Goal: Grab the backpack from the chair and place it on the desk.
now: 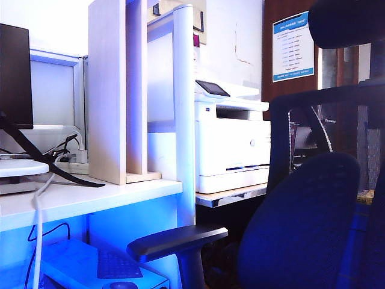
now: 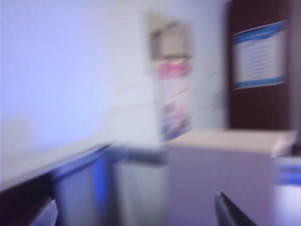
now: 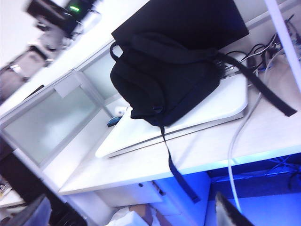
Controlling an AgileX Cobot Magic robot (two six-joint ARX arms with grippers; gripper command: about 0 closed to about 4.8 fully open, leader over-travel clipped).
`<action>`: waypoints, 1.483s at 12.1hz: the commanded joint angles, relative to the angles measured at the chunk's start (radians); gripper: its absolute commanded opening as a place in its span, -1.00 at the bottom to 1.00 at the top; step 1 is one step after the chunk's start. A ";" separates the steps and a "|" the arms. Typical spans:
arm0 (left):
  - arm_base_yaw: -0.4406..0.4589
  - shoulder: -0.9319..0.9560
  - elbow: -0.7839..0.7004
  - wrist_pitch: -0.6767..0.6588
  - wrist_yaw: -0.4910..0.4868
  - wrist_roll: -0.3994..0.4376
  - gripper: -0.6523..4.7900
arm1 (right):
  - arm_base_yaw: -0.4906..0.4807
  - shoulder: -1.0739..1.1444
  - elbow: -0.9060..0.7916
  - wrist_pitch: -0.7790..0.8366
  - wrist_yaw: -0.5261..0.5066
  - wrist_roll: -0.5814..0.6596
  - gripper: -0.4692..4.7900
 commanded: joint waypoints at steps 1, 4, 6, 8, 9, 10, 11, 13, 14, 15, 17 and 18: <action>-0.193 -0.126 0.006 -0.199 0.095 0.017 1.00 | -0.001 -0.004 0.005 0.021 0.007 -0.031 1.00; -0.575 -0.430 0.005 -0.581 0.067 0.055 1.00 | -0.209 -0.043 0.005 -0.035 0.103 -0.135 0.82; -0.594 -0.606 -0.071 -0.906 -0.119 0.204 1.00 | -0.307 -0.156 0.005 -0.205 0.190 -0.281 0.82; -0.594 -0.978 -0.512 -0.900 -0.364 0.160 0.91 | -0.339 -0.336 0.093 -0.715 0.448 -0.602 0.81; -0.594 -1.070 -0.628 -0.893 -0.428 0.159 0.80 | -0.339 -0.381 0.093 -0.766 0.500 -0.603 0.81; -0.594 -1.165 -0.736 -0.893 -0.468 0.154 0.65 | -0.339 -0.426 0.090 -0.807 0.523 -0.614 0.76; -0.594 -1.342 -0.912 -0.886 -0.544 0.105 0.48 | -0.331 -0.483 0.083 -0.903 0.523 -0.655 0.52; -0.594 -1.533 -1.145 -0.911 -0.661 0.049 0.33 | -0.322 -0.632 -0.130 -0.859 0.524 -0.593 0.52; -0.593 -1.539 -1.174 -0.888 -0.670 0.045 0.30 | -0.322 -0.655 -0.167 -0.815 0.531 -0.575 0.47; -0.593 -1.539 -1.200 -0.861 -0.674 0.039 0.23 | -0.322 -0.675 -0.200 -0.774 0.554 -0.567 0.42; -0.594 -1.539 -1.266 -0.784 -0.676 0.020 0.20 | -0.322 -0.691 -0.273 -0.691 0.575 -0.545 0.42; -0.594 -1.539 -1.298 -0.746 -0.675 0.020 0.09 | -0.322 -0.691 -0.300 -0.659 0.575 -0.538 0.41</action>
